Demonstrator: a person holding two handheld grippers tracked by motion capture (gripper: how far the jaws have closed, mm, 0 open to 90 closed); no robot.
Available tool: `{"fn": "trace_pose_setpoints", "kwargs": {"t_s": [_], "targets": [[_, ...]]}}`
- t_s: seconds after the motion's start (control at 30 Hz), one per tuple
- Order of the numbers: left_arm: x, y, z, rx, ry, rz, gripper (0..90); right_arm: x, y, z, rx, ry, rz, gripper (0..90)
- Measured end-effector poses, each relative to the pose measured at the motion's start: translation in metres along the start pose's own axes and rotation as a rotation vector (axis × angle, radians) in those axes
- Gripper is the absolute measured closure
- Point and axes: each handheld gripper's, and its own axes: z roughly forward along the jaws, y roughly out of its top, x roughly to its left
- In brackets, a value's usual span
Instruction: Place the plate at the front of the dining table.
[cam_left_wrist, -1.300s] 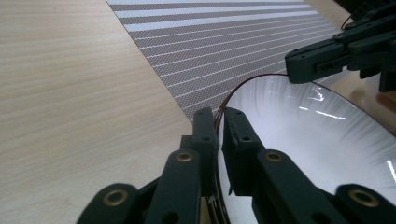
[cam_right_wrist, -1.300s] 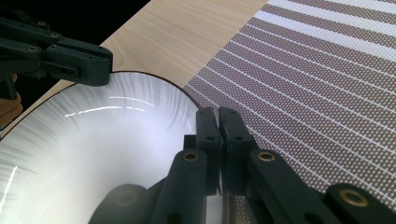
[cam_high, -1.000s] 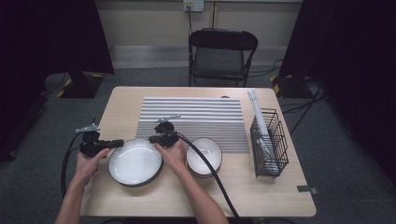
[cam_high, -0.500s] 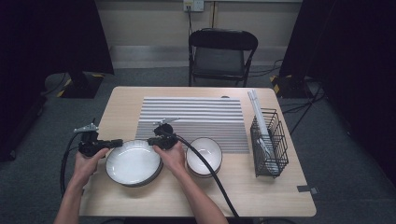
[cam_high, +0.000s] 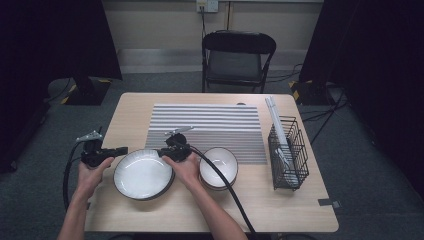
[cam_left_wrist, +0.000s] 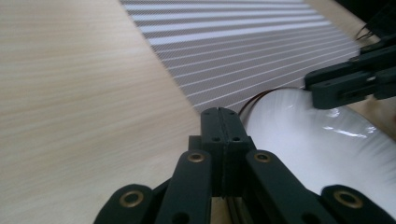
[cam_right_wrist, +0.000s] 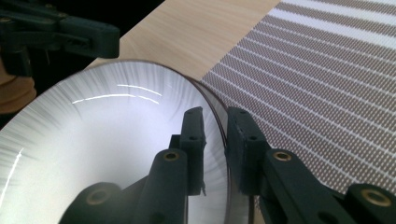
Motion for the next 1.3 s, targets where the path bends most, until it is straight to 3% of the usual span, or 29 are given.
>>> {"fn": "trace_pose_setpoints", "kwargs": {"t_s": [0.07, 0.1, 0.13, 0.23, 0.3, 0.37, 0.57, 0.67, 1.1, 1.17, 1.3], "targets": [[-0.0001, -0.0023, 0.0009, 0.003, -0.006, 0.002, 90.0, 0.0005, -0.0005, -0.0002, 0.004, -0.008, -0.011, 80.6], [0.0007, -0.0018, 0.0002, -0.013, -0.013, -0.020, 90.0, -0.0001, -0.0003, 0.0000, 0.003, -0.011, -0.009, 83.8], [0.0005, -0.0012, -0.0002, -0.026, -0.037, -0.025, 90.0, -0.0010, 0.0000, 0.0002, 0.005, -0.019, -0.003, 85.7], [0.0002, -0.0008, -0.0011, -0.044, -0.060, -0.035, 90.0, -0.0021, -0.0001, 0.0009, 0.005, -0.008, 0.002, 86.0], [0.0013, -0.0001, -0.0022, -0.059, -0.085, -0.046, 83.2, -0.0016, -0.0003, 0.0010, 0.007, -0.012, -0.003, 86.1], [0.0003, -0.0001, -0.0009, -0.035, -0.108, -0.037, 82.2, -0.0015, -0.0004, 0.0011, 0.006, -0.013, -0.003, 86.2], [-0.0012, -0.0007, 0.0064, 0.021, -0.101, -0.020, 77.7, 0.0002, -0.0016, 0.0025, 0.000, -0.020, 0.013, 85.8], [-0.0014, -0.0011, 0.0069, 0.032, -0.086, -0.011, 86.0, 0.0010, -0.0020, 0.0037, -0.008, -0.017, -0.003, 85.6], [-0.0031, -0.0008, 0.0057, 0.028, -0.086, 0.009, 86.9, 0.0028, -0.0038, 0.0042, 0.013, -0.006, -0.009, 77.6], [-0.0038, -0.0013, 0.0055, 0.028, -0.077, 0.013, 86.7, 0.0044, -0.0043, 0.0047, 0.026, -0.011, -0.031, 77.4], [-0.0031, -0.0011, 0.0050, 0.027, -0.083, 0.011, 86.8, 0.0027, -0.0079, 0.0050, 0.017, 0.002, -0.015, 77.3]]}}
